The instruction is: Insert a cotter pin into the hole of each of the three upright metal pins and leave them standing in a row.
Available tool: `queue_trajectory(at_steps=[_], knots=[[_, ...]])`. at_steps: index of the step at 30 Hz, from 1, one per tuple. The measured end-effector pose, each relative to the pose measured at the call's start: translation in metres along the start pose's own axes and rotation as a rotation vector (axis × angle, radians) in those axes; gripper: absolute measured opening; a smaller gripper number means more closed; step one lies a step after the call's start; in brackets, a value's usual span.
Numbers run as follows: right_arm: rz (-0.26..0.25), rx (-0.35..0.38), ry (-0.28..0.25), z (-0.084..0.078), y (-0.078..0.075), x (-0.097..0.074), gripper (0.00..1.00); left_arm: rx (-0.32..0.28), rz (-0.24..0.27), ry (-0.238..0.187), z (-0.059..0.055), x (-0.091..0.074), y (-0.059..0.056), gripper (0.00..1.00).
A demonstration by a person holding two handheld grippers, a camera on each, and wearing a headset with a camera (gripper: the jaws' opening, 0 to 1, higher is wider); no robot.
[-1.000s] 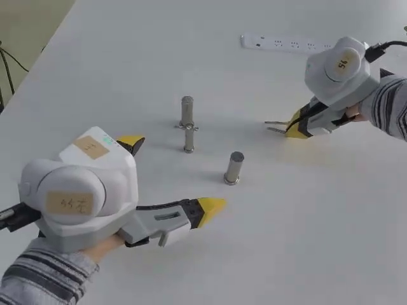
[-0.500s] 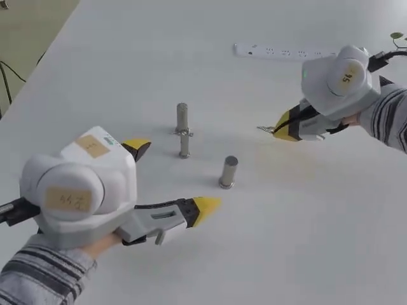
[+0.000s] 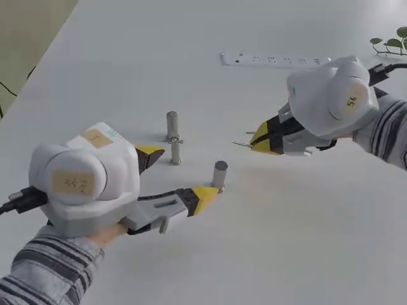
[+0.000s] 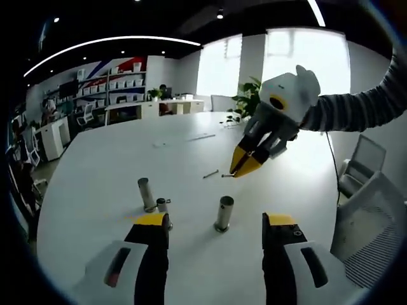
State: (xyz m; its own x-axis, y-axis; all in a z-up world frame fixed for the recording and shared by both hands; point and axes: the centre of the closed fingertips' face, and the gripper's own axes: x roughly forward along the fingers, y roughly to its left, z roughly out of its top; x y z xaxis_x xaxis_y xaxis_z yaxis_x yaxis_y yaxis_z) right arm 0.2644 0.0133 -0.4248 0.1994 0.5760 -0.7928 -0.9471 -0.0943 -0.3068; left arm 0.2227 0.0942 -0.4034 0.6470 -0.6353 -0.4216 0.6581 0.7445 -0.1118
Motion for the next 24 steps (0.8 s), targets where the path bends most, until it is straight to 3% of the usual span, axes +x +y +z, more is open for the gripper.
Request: queue_trajectory(at_steps=[5,14,24], knots=[[0.001,-0.049,-0.018,0.011,0.008,-0.002,0.00,-0.055,-0.025,0.008,0.000,0.004,-0.003,0.45],[0.007,-0.095,-0.048,0.024,0.018,-0.001,0.00,-0.179,-0.094,-0.021,0.008,0.009,-0.014,0.26],[0.003,-0.107,-0.088,0.041,0.030,-0.003,0.00,-0.294,-0.154,-0.051,0.014,0.012,-0.025,0.16]])
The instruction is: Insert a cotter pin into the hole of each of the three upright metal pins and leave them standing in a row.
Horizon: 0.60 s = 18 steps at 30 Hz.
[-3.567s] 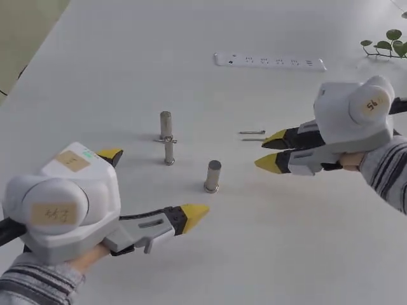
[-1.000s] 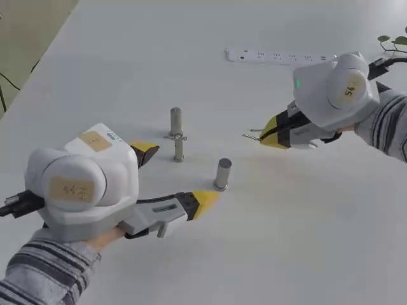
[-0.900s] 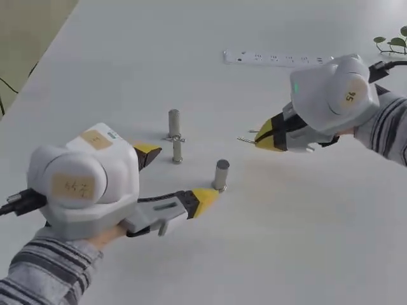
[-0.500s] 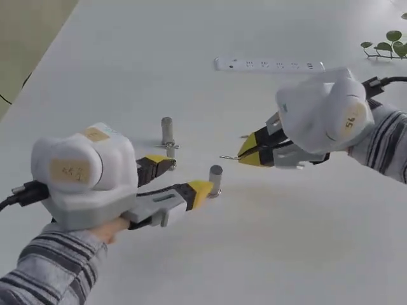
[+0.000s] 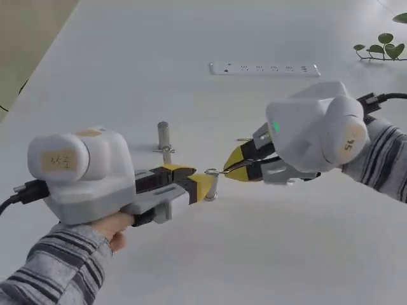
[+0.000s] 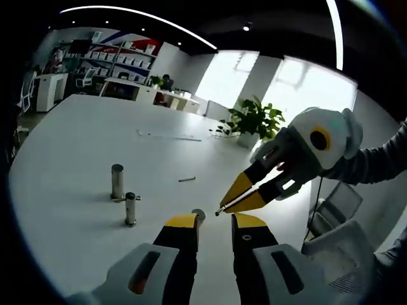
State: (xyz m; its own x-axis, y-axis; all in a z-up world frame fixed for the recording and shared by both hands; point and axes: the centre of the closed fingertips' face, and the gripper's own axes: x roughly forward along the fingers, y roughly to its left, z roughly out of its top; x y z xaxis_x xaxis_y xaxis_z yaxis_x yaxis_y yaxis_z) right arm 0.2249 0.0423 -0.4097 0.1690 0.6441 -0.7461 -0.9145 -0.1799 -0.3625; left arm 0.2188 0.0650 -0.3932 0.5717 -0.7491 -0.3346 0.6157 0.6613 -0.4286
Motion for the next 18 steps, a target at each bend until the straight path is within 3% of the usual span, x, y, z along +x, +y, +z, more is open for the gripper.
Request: queue_trajectory(at_steps=[10,18], knots=[[-0.002,-0.006,-0.030,0.013,0.003,-0.002,0.00,-0.045,-0.036,-0.024,0.002,0.003,-0.007,0.04],[-0.006,-0.012,-0.043,0.020,0.003,-0.002,0.00,-0.076,-0.037,-0.032,0.003,0.003,-0.007,0.00]])
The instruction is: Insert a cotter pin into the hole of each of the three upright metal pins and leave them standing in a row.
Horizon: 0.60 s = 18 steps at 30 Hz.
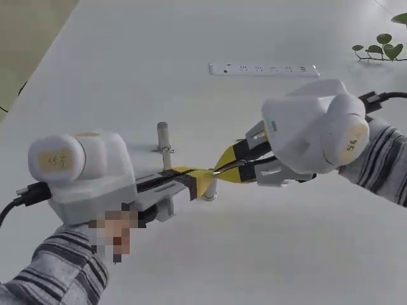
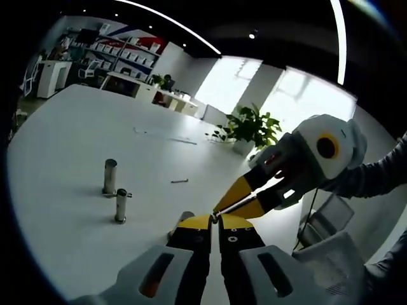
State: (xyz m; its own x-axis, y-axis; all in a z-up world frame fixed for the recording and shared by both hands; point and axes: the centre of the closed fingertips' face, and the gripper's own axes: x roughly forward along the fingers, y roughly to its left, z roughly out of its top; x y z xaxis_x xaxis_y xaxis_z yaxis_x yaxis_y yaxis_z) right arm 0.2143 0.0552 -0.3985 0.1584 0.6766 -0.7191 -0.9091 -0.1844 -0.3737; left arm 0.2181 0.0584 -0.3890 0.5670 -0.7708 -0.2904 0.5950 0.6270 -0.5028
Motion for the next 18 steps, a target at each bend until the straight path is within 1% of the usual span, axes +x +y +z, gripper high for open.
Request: queue_trajectory(at_steps=[2,5,7,8,9,12,13,15,16,17,18], knots=[[0.000,0.001,-0.001,0.0003,0.0003,0.0001,0.00,-0.001,-0.004,0.000,-0.0002,-0.0003,-0.0007,0.00],[0.000,0.001,-0.003,0.0011,0.0008,-0.0003,0.00,0.022,-0.012,-0.002,0.0000,-0.0012,-0.0025,0.00],[-0.008,0.021,-0.006,0.0011,-0.0002,-0.0003,0.00,0.031,-0.013,-0.004,0.0004,-0.0011,-0.0025,0.00],[-0.001,0.015,-0.007,0.0011,0.0009,-0.0001,0.00,0.031,-0.016,-0.001,0.0002,-0.0010,-0.0029,0.00],[0.002,0.019,-0.007,0.0006,0.0015,0.0000,0.00,0.053,-0.019,0.005,-0.0008,-0.0006,-0.0035,0.00],[0.009,0.035,-0.006,-0.0004,0.0027,0.0002,0.00,0.091,-0.022,0.011,-0.0013,-0.0002,-0.0045,0.00],[0.007,0.051,-0.016,-0.0001,0.0025,0.0004,0.00,0.116,-0.024,0.016,-0.0016,-0.0002,-0.0046,0.00],[0.013,0.095,-0.024,-0.0015,0.0029,0.0007,0.01,0.137,-0.028,0.019,-0.0026,0.0004,-0.0050,0.00],[0.007,0.127,-0.023,-0.0036,0.0017,0.0007,0.03,0.160,-0.032,0.027,-0.0043,0.0002,-0.0056,0.00],[0.008,0.139,-0.026,-0.0043,0.0014,0.0006,0.05,0.192,-0.032,0.032,-0.0050,0.0000,-0.0053,0.00],[0.025,0.181,-0.036,-0.0047,0.0045,0.0004,0.07,0.230,-0.033,0.044,-0.0072,-0.0006,-0.0052,0.00]])
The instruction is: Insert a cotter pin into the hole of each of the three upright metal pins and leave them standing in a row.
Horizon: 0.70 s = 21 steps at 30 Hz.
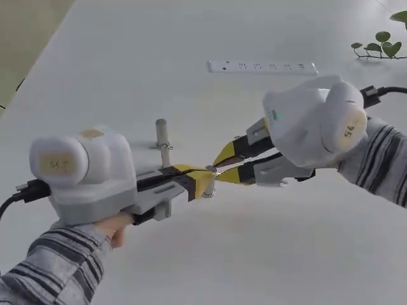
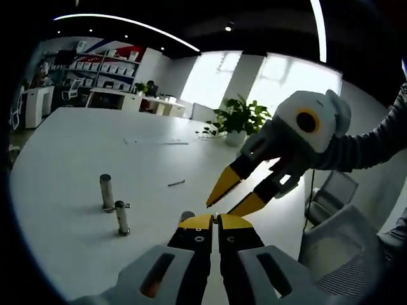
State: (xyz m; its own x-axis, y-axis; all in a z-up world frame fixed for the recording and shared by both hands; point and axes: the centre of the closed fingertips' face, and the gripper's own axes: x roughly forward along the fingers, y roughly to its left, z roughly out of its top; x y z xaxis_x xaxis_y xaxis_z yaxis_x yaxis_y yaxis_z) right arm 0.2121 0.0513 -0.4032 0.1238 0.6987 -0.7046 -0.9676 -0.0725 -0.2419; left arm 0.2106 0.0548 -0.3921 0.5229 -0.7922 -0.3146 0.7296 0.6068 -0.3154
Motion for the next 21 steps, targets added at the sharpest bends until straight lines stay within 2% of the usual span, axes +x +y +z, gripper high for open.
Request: queue_trajectory(at_steps=[7,10,15,17,21], knots=[[0.049,0.224,-0.080,-0.005,0.001,-0.001,0.09,0.155,-0.030,0.028,-0.008,-0.004,-0.003,0.00],[0.091,0.308,-0.120,-0.006,0.006,0.000,0.10,0.184,-0.049,0.029,-0.011,-0.005,-0.005,0.00],[0.131,0.384,-0.136,-0.009,0.017,0.001,0.10,0.240,-0.084,0.037,-0.013,-0.006,-0.009,0.00],[0.157,0.436,-0.171,-0.005,0.022,0.001,0.10,0.250,-0.103,0.030,-0.012,-0.007,-0.012,0.00],[0.182,0.458,-0.186,-0.005,0.028,0.002,0.10,0.259,-0.131,0.019,-0.010,-0.007,-0.017,0.00]])
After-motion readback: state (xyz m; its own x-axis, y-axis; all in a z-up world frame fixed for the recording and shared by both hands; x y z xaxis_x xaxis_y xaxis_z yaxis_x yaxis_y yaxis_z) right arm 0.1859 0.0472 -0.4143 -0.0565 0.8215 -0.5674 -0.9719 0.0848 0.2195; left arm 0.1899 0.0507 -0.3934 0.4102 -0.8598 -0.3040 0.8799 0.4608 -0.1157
